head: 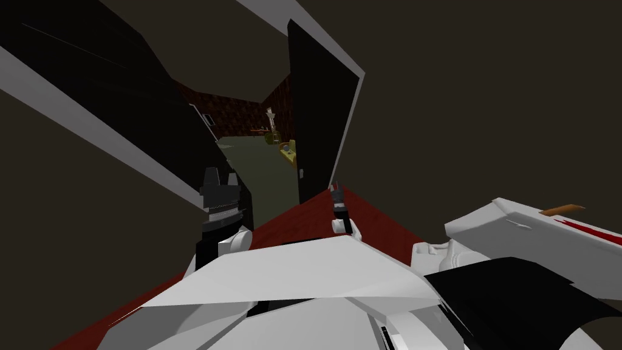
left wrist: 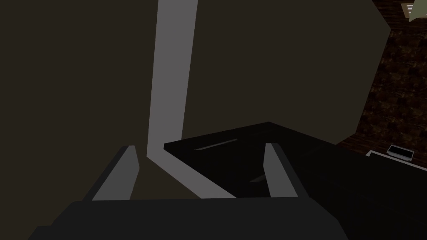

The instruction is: Push the door open

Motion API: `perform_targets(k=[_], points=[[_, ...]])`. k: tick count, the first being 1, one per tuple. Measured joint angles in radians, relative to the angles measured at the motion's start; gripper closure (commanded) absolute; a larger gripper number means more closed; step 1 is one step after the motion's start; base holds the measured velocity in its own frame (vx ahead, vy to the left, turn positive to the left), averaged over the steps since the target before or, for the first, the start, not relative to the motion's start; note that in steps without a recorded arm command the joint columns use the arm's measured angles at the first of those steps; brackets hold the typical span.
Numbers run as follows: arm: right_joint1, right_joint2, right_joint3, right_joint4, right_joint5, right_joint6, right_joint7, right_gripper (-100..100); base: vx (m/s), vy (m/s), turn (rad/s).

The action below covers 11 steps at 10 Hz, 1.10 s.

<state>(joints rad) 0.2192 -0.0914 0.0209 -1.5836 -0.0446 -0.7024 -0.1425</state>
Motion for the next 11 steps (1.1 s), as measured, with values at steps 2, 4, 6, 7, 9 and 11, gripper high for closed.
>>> perform_targets(k=[2, 4, 6, 7, 9, 11], points=[[-0.016, 0.001, 0.005, 0.036, 0.002, 0.002, 0.002, -100, 0.047, -0.012, 0.048], [-0.047, -0.002, 0.01, 0.094, 0.004, -0.008, 0.002, -100, 0.062, -0.022, 0.071], [-0.066, 0.0, 0.015, 0.143, 0.006, -0.017, 0.004, -100, 0.063, -0.019, 0.08], [-0.083, -0.003, 0.017, 0.178, 0.007, -0.022, 0.003, -100, 0.096, -0.042, 0.09], [-0.098, -0.004, 0.025, 0.216, 0.01, -0.023, 0.003, -100, 0.064, -0.019, 0.048], [-0.125, -0.004, 0.031, 0.278, 0.012, -0.041, 0.004, -100, 0.064, -0.013, 0.072]])
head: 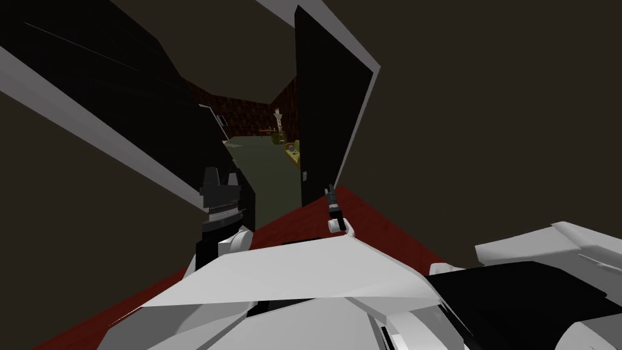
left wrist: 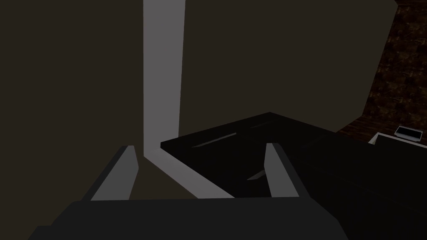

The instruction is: Push the door open

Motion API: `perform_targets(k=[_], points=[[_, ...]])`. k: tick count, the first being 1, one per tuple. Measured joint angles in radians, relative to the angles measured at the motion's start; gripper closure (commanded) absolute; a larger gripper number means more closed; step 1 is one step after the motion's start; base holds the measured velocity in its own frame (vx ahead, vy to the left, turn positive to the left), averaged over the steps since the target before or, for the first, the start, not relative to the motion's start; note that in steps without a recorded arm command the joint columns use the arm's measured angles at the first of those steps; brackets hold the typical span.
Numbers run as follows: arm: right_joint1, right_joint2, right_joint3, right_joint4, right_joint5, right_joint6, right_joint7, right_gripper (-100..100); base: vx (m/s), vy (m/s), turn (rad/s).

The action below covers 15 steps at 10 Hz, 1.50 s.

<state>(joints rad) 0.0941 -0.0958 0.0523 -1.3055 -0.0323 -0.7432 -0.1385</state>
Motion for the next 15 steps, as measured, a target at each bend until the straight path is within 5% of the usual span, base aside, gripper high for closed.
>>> perform_targets(k=[4, 9, 15], points=[[-0.042, -0.001, 0.01, 0.096, 0.004, -0.011, 0.001, -100, 0.062, -0.025, 0.064], [-0.124, 0.0, 0.026, 0.276, 0.01, -0.041, 0.004, -100, 0.087, -0.036, 0.096], [-0.181, 0.0, 0.045, 0.414, 0.017, -0.057, 0.005, -100, 0.065, -0.027, 0.059]])
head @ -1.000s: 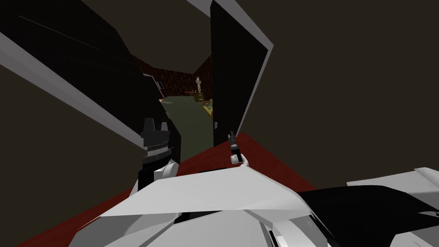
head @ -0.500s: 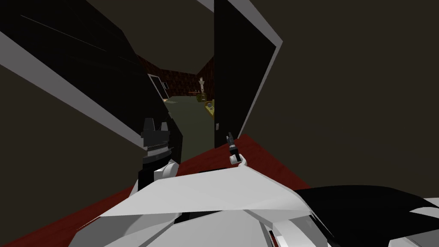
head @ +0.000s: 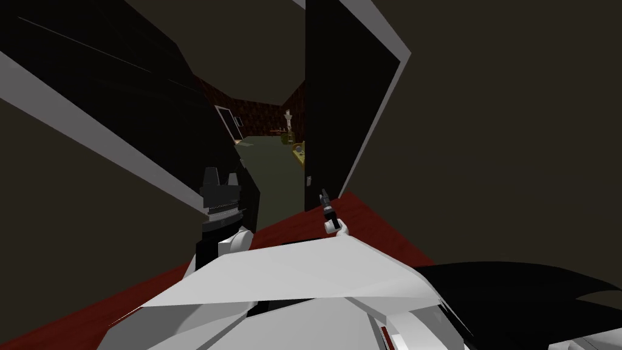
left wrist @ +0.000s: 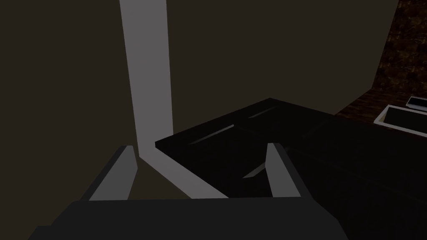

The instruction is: Push the door open

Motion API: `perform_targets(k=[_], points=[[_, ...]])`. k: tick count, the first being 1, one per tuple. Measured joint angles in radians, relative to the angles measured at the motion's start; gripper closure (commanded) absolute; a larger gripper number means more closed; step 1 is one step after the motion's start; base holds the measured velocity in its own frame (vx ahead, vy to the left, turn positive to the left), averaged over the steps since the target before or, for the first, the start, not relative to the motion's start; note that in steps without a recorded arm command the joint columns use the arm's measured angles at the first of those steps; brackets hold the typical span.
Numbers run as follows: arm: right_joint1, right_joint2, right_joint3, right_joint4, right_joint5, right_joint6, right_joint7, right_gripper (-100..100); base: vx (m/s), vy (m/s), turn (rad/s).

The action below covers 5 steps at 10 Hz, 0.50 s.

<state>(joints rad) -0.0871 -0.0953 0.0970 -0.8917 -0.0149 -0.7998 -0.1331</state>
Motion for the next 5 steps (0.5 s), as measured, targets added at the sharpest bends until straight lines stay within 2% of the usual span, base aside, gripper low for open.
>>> perform_targets(k=[5], points=[[-0.069, 0.004, 0.014, 0.159, 0.005, -0.028, 0.002, -100, 0.082, -0.04, 0.076]])
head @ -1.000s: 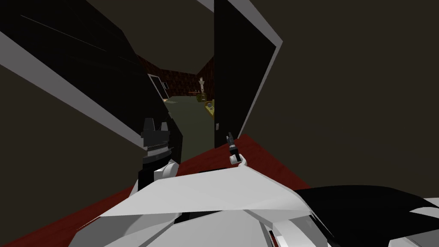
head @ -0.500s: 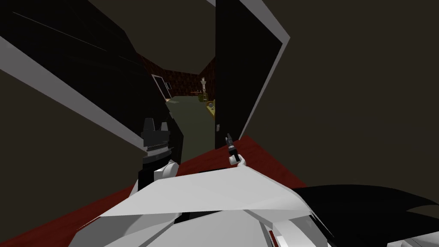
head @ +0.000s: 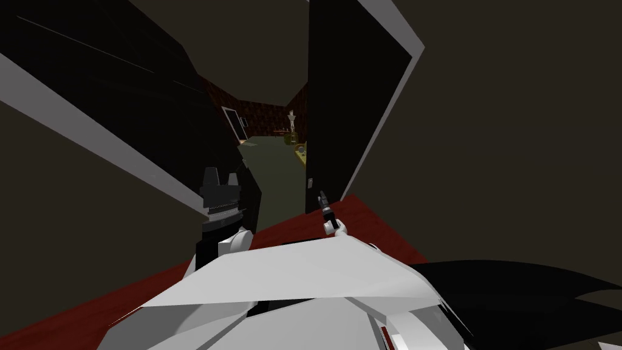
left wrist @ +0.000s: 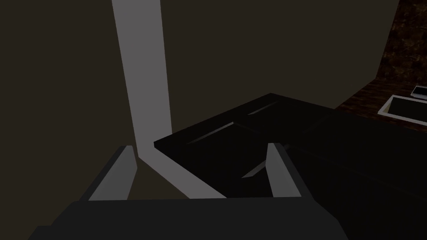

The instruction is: Push the door open

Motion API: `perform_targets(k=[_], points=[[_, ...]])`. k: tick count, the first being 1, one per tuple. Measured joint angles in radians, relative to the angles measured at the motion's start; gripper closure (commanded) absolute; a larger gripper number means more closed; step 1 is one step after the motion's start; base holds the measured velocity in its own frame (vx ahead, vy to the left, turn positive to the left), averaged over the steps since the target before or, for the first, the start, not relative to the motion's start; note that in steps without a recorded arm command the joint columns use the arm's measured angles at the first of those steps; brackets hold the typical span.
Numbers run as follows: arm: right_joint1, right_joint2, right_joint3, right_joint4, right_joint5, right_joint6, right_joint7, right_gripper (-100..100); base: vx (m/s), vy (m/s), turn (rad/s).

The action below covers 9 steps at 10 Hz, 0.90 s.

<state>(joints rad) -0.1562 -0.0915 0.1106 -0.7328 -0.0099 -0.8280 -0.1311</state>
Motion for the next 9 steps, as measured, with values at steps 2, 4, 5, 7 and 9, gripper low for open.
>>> perform_targets(k=[2, 4, 5, 7, 9], points=[[-0.037, -0.001, 0.006, 0.079, 0.002, -0.016, -0.001, -100, 0.104, -0.065, 0.108], [-0.066, 0.004, 0.014, 0.146, 0.005, -0.025, 0.002, -100, 0.113, -0.06, 0.089], [-0.071, 0.006, 0.019, 0.159, 0.007, -0.022, 0.003, -100, 0.092, -0.044, 0.038], [-0.082, 0.007, 0.023, 0.191, 0.009, -0.025, 0.003, -100, 0.059, -0.026, 0.035], [-0.093, 0.007, 0.027, 0.216, 0.011, -0.027, 0.003, -100, 0.039, -0.022, 0.036]])
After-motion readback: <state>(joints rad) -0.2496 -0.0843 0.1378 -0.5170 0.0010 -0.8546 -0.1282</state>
